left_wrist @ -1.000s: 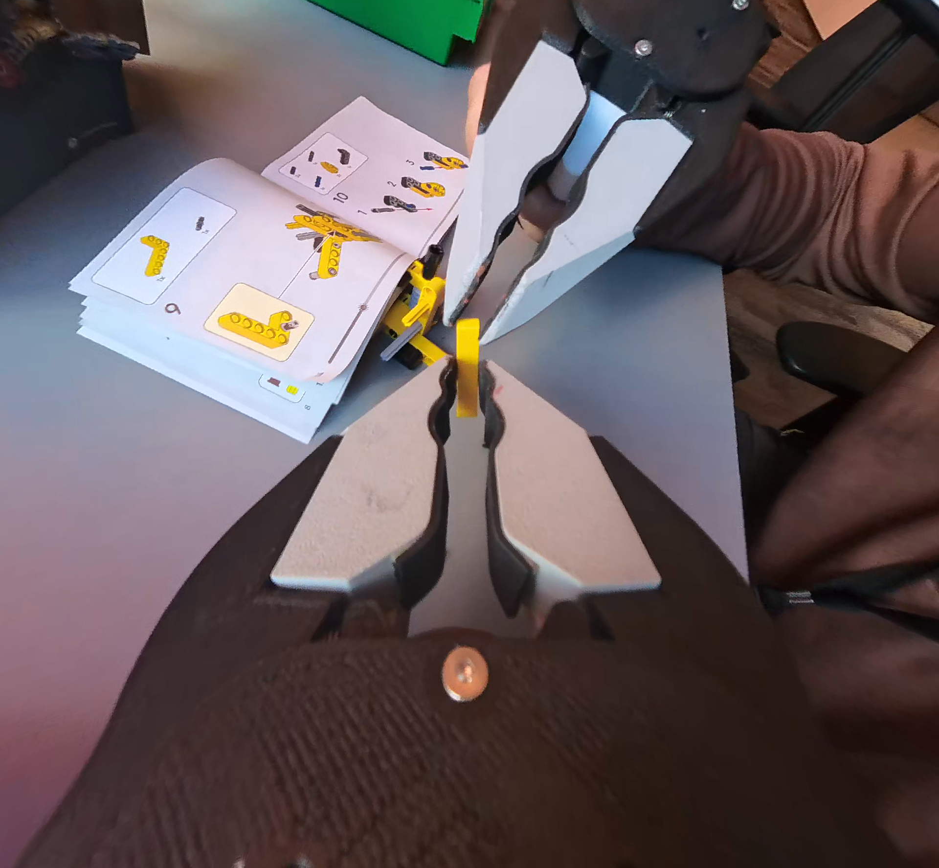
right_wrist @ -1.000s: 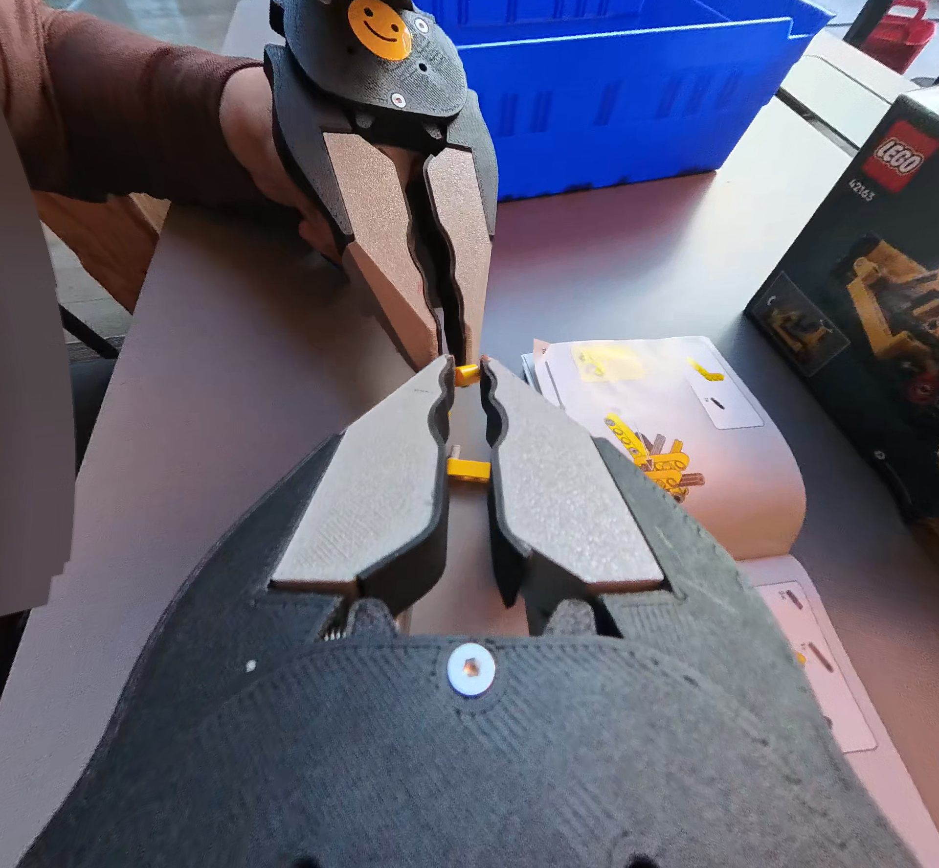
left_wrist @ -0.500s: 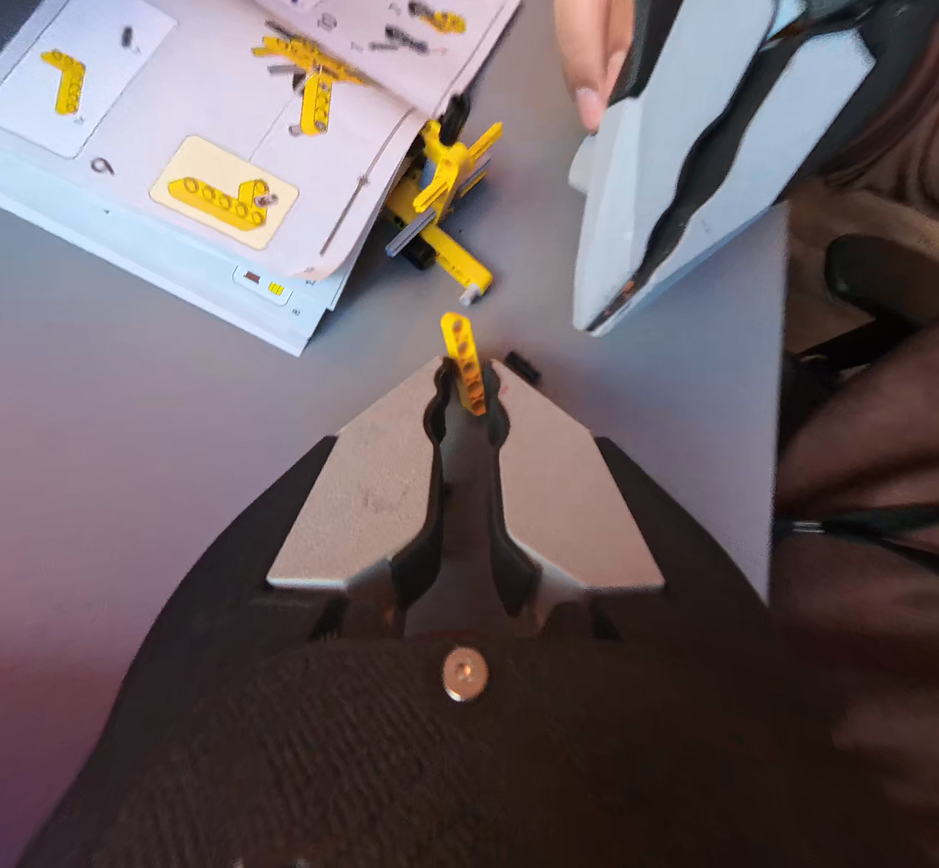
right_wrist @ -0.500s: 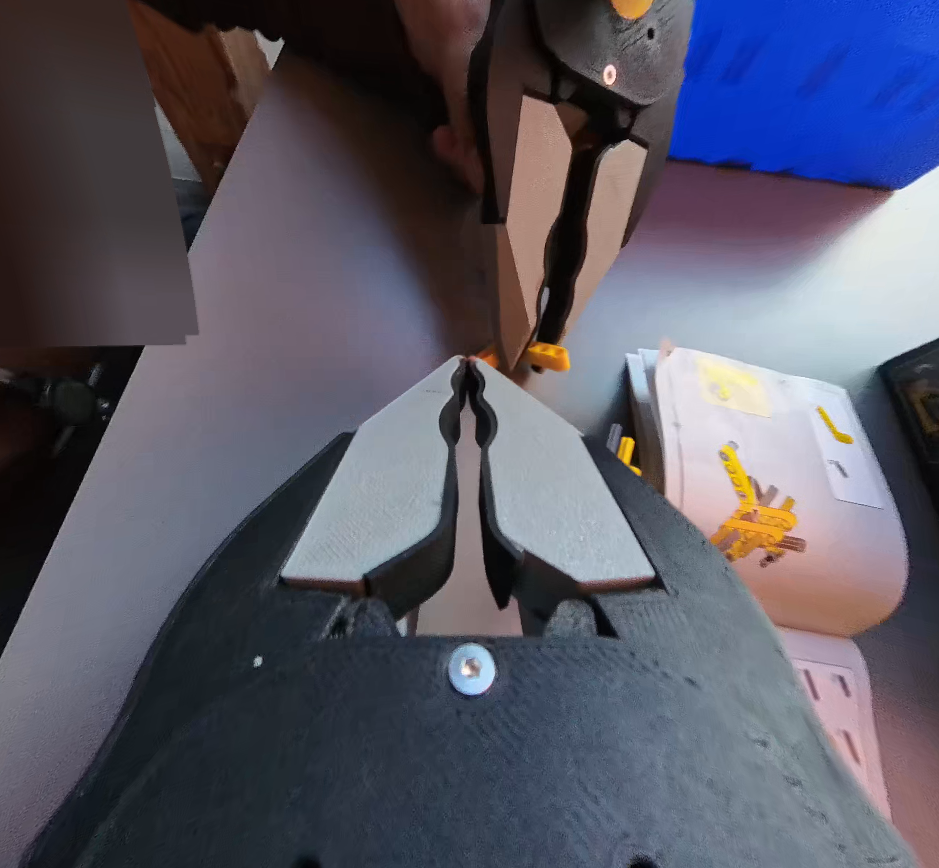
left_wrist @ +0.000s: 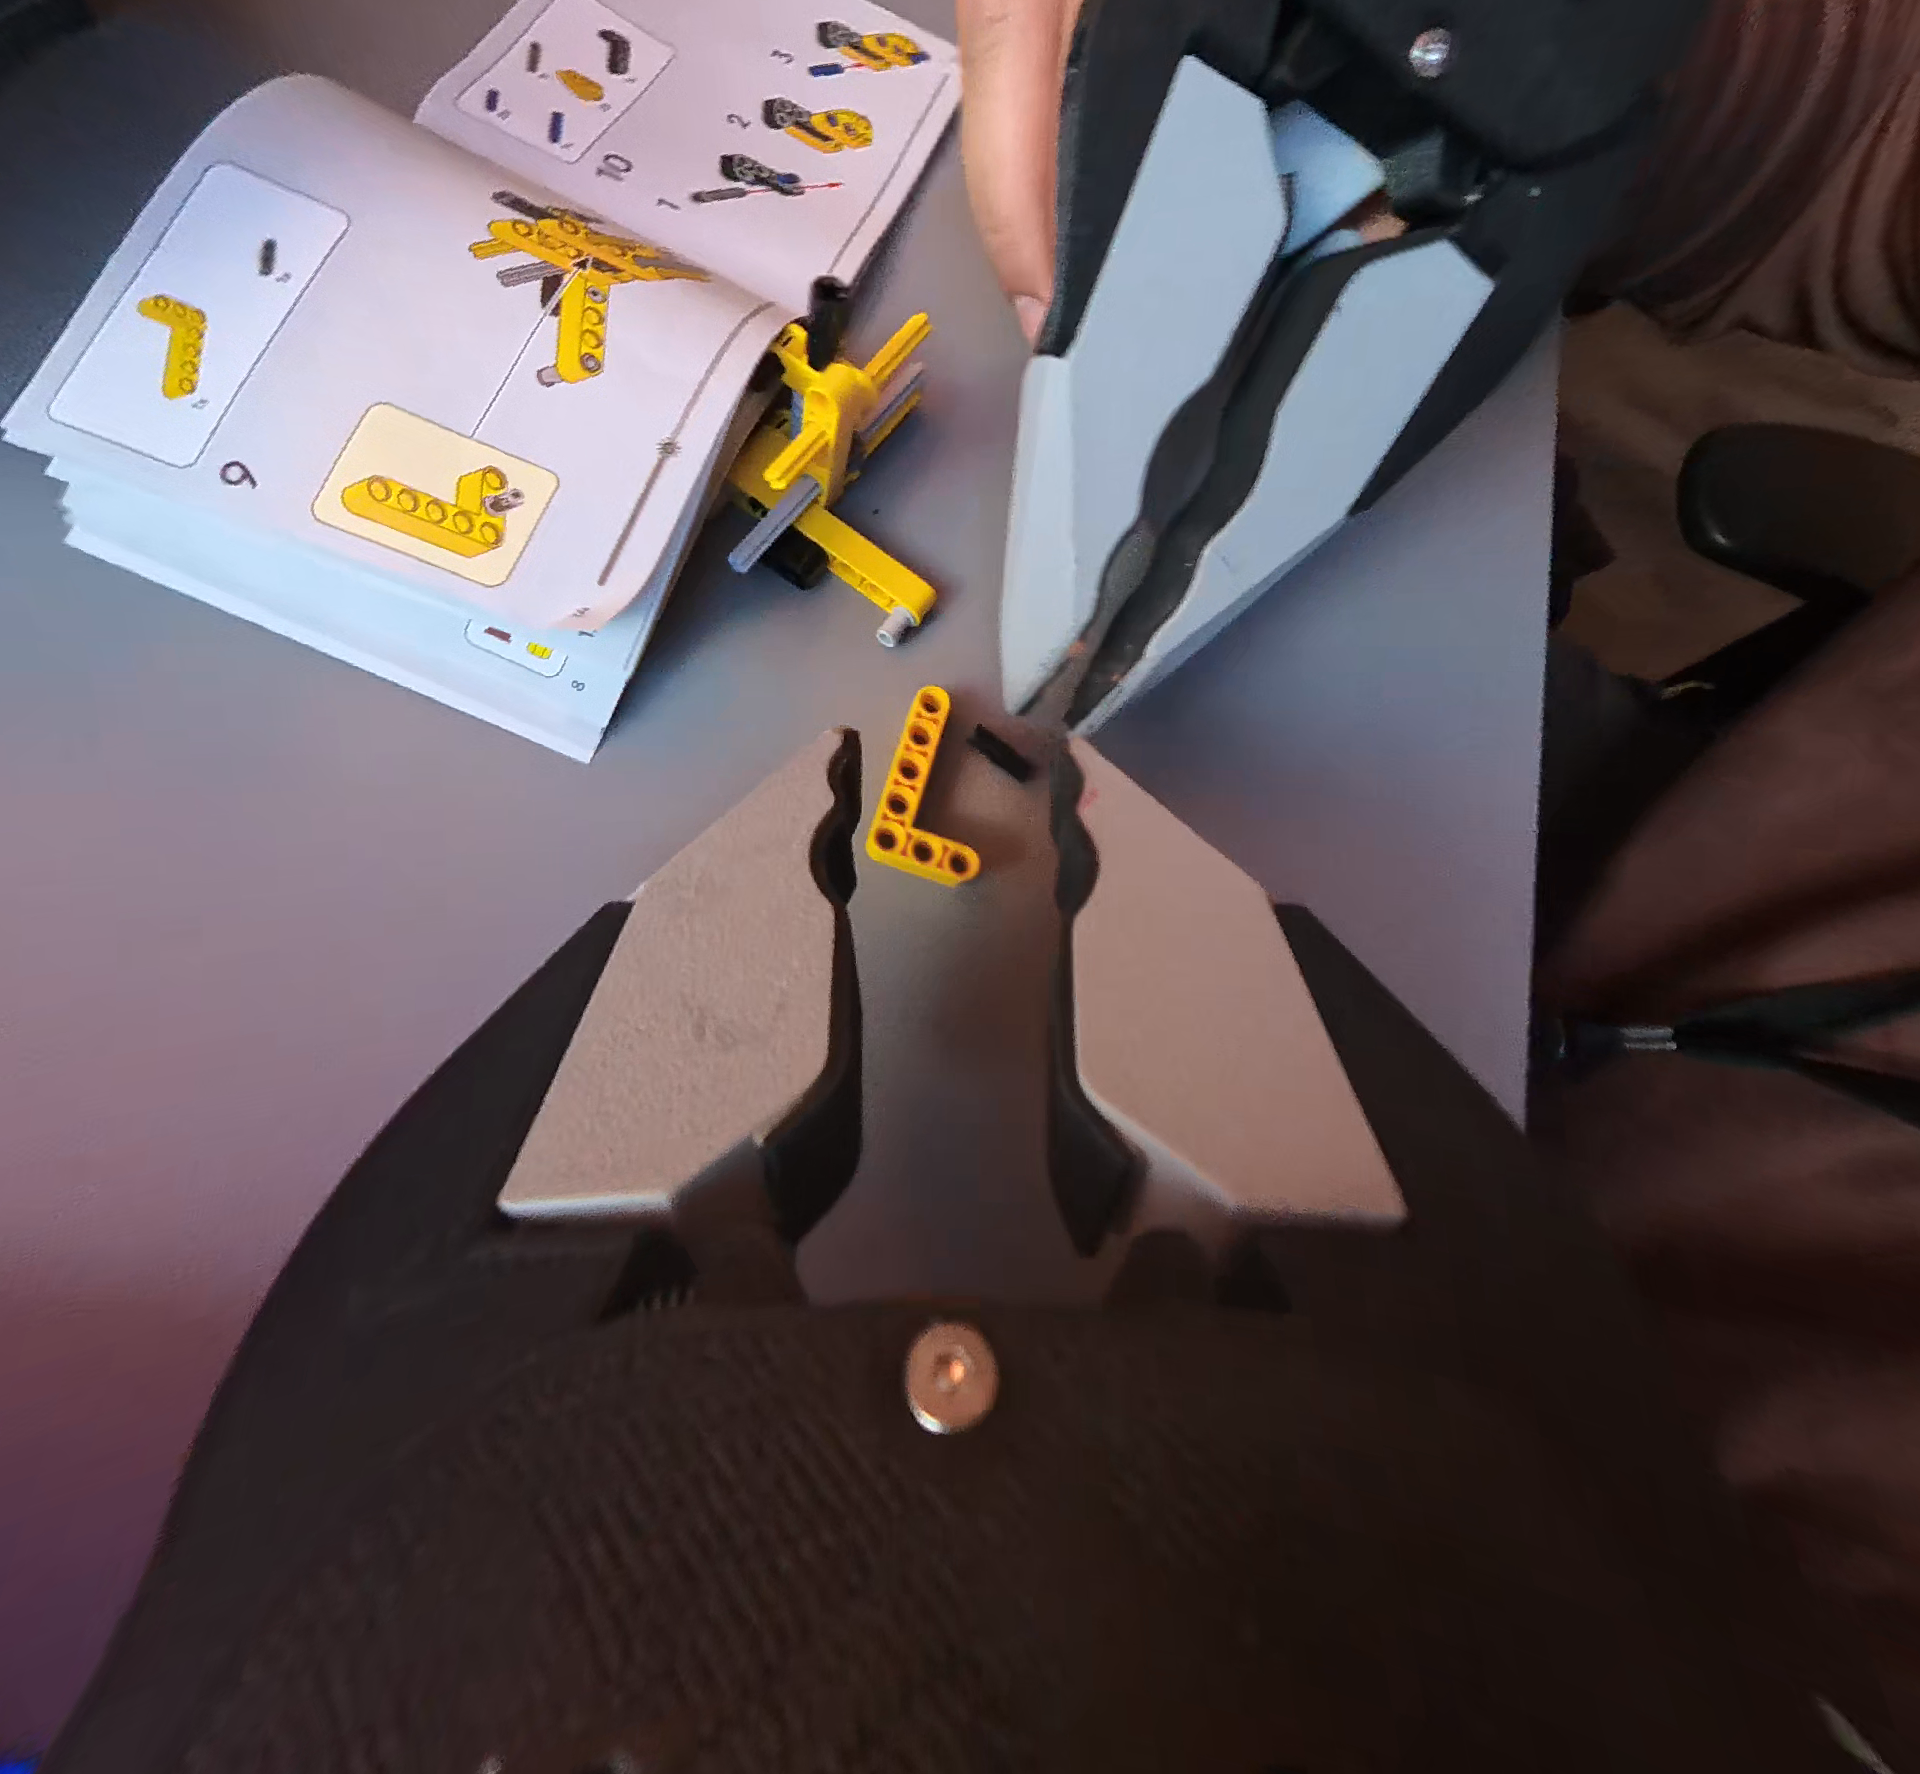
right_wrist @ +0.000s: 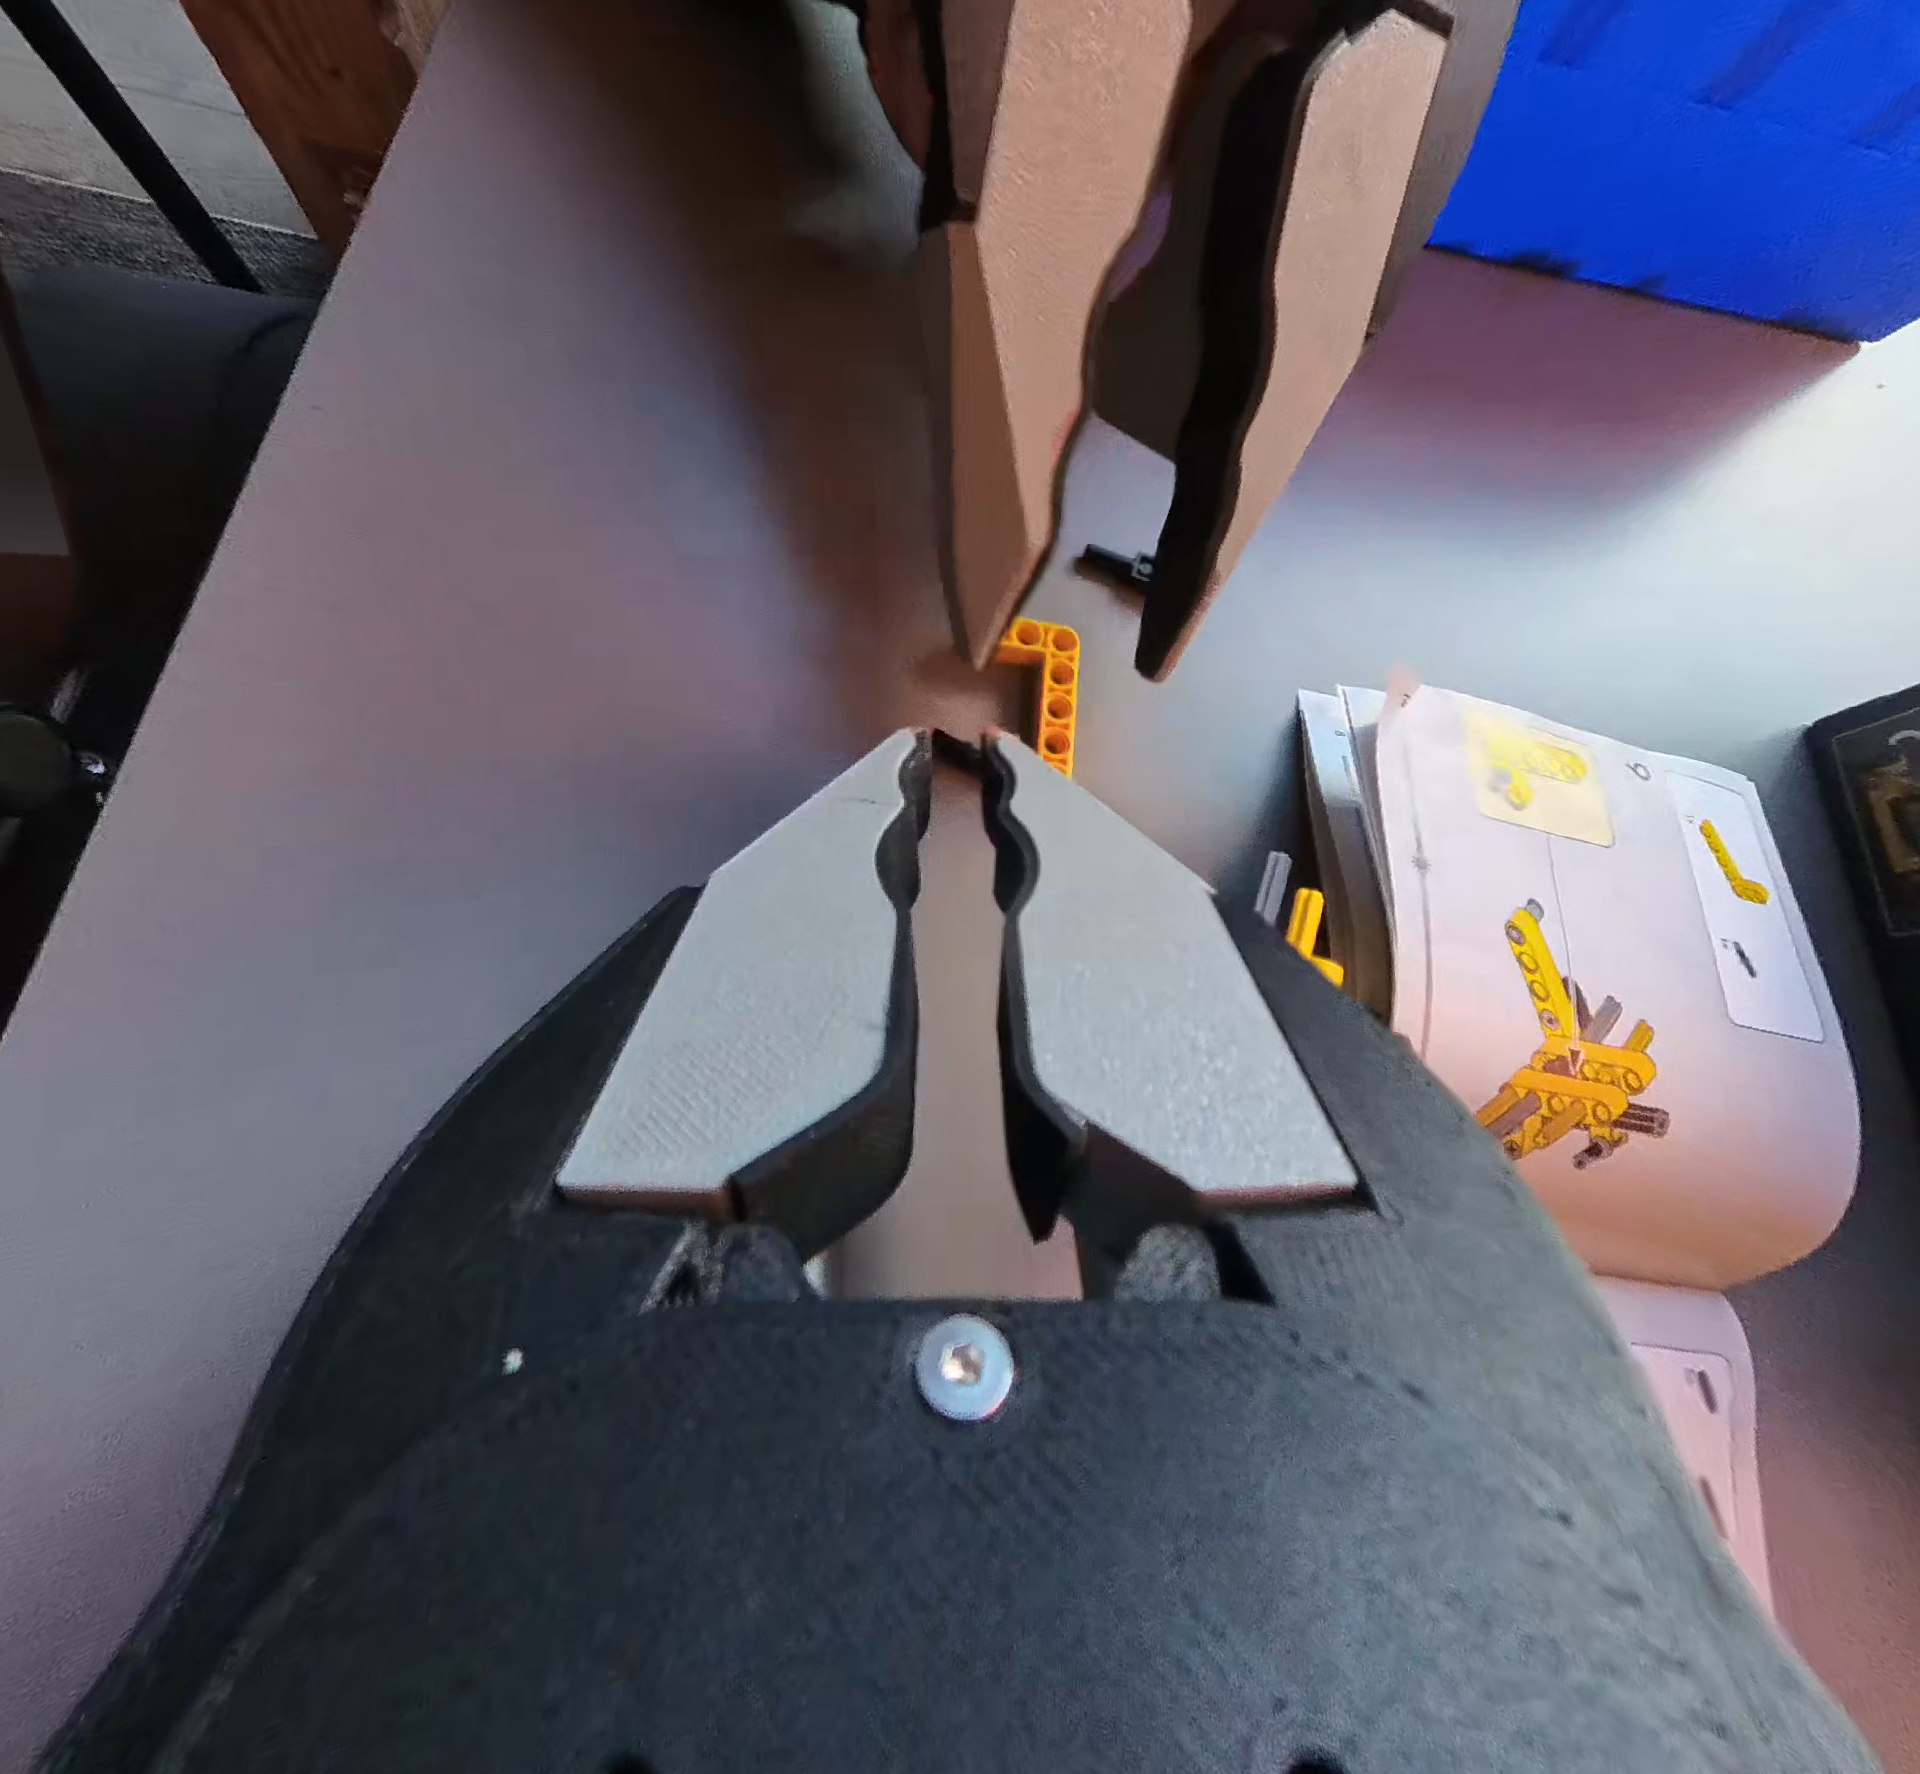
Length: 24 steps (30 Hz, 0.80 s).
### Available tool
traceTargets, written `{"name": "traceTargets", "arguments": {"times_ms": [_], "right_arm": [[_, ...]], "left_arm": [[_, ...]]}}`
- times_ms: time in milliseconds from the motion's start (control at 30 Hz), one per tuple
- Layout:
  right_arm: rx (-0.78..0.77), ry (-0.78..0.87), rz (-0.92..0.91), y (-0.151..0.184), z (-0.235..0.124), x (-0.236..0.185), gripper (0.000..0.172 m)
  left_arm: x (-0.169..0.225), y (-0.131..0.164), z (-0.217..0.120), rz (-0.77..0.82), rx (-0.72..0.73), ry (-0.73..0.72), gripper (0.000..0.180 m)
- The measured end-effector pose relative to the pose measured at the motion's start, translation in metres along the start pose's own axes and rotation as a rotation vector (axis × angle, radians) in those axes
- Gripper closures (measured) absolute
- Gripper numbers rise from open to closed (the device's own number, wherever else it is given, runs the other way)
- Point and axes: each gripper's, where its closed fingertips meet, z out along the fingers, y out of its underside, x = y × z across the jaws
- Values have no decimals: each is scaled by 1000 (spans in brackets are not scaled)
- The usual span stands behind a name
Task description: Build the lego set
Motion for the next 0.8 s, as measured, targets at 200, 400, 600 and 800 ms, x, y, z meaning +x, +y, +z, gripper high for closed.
{"name": "traceTargets", "arguments": {"times_ms": [200, 400, 600, 800], "right_arm": [[-38, 8, -13, 7, 3, 0, 165], [-50, 14, -3, 9, 2, 3, 166], [-62, 100, 36, 11, 2, 20, 171], [-73, 124, 17, 8, 11, 20, 172]], "left_arm": [[2, 18, -4, 100, -103, -20, 143], [3, 29, 3, 123, -164, -24, 145], [22, 33, 5, 140, -183, 68, 157], [24, 32, 8, 165, -179, 75, 160]]}}
